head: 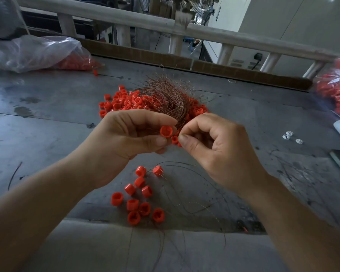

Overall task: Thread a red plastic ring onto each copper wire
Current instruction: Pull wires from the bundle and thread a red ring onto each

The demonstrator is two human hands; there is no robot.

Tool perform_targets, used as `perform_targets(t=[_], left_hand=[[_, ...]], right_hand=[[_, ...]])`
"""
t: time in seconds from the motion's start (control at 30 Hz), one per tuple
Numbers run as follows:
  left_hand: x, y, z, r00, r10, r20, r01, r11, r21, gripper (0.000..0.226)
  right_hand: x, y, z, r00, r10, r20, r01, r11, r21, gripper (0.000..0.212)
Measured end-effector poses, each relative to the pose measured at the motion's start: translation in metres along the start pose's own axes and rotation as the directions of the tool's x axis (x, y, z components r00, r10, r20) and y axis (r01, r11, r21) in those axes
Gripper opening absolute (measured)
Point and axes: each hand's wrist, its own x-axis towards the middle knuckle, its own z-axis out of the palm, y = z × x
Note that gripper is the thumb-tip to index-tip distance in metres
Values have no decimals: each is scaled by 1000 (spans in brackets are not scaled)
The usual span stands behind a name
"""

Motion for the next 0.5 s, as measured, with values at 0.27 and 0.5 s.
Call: perform_targets(t=[0.27, 0.5], left_hand=[[0, -2, -4, 998, -52, 35, 56, 990, -126, 34], [0, -3, -5, 998, -48, 49, 54, 990, -131, 33]], right_hand=[[0, 2, -7, 999, 48, -27, -48, 999, 1, 11], [0, 0, -7, 998, 49, -32, -49, 999, -9, 10]])
